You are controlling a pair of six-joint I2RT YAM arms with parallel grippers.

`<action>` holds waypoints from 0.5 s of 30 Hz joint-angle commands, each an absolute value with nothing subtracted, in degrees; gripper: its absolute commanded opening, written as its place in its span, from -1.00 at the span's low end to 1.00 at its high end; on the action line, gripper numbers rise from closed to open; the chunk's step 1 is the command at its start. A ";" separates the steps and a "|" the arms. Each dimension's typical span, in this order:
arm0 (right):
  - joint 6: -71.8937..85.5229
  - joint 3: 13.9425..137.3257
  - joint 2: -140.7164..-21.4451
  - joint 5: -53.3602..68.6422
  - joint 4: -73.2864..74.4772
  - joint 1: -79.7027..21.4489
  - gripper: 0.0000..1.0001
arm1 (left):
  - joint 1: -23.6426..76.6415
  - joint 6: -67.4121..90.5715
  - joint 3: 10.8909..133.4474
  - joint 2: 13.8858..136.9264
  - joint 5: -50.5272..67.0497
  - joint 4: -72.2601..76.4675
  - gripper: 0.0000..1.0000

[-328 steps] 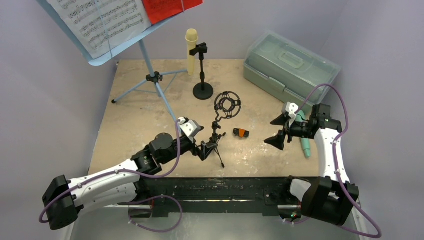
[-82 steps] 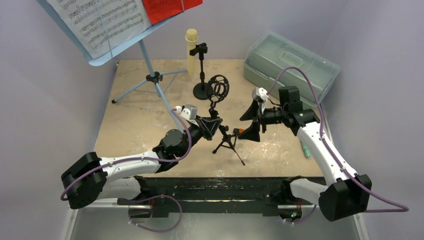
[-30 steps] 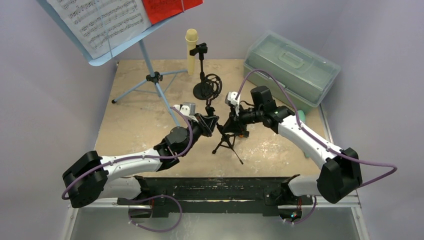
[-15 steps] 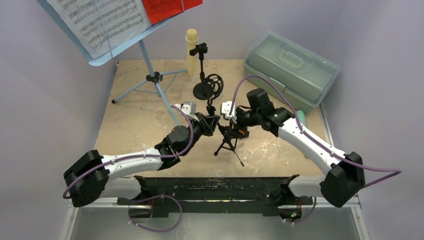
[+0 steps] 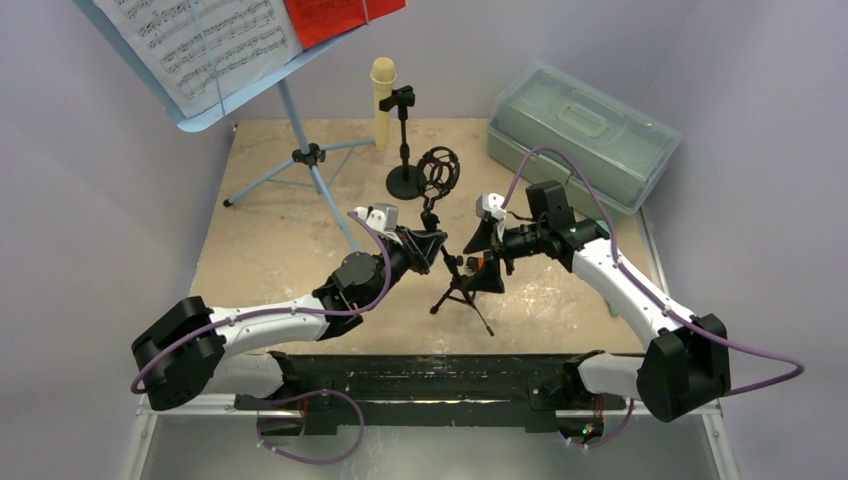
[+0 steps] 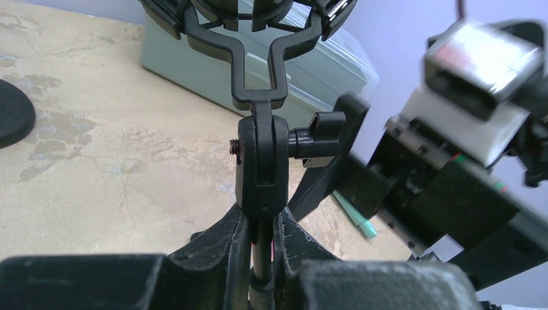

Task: Pack up the instrument practice props
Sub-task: Unscrew the knob on the microphone stand.

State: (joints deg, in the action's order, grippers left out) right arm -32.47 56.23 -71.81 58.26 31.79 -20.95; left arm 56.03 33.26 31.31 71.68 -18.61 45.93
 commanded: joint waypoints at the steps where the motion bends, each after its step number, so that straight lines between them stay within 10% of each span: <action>1: -23.80 47.93 -71.33 63.00 18.56 -21.42 0.94 | 56.40 33.12 31.12 71.89 -16.17 54.54 -1.00; 15: -15.94 43.22 -72.95 58.06 0.21 -24.64 0.52 | 56.52 33.46 30.81 71.79 -15.56 55.08 -1.00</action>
State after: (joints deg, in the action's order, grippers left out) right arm -19.40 42.06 -72.07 57.98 6.90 -24.01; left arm 56.07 33.19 30.94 72.49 -16.34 48.03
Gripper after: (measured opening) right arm 0.794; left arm 0.124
